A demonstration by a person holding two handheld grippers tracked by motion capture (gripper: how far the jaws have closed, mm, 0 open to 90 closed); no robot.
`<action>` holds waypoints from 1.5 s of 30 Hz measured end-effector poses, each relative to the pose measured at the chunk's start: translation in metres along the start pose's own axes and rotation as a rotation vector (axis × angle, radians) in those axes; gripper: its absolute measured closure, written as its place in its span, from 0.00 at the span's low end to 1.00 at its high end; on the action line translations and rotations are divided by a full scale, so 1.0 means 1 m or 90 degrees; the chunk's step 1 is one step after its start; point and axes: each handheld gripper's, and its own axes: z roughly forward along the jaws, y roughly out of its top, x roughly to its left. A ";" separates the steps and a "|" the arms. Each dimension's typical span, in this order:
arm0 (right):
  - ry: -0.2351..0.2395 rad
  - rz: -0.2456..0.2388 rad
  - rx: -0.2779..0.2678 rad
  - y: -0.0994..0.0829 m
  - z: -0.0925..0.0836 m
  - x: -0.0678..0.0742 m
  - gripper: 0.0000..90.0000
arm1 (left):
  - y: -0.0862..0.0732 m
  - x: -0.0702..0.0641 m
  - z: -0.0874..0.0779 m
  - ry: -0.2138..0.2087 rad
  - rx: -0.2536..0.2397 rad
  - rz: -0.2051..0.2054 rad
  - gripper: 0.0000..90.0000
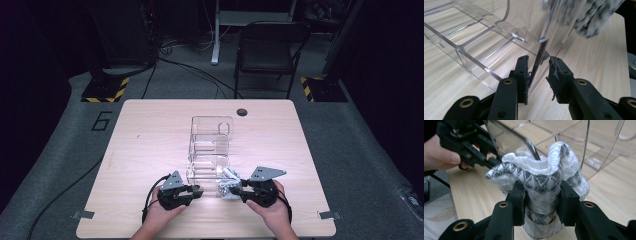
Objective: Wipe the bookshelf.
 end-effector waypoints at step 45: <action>-0.019 0.047 -0.101 -0.001 -0.037 0.006 0.77 | 0.000 -0.009 0.006 0.000 0.002 0.009 0.81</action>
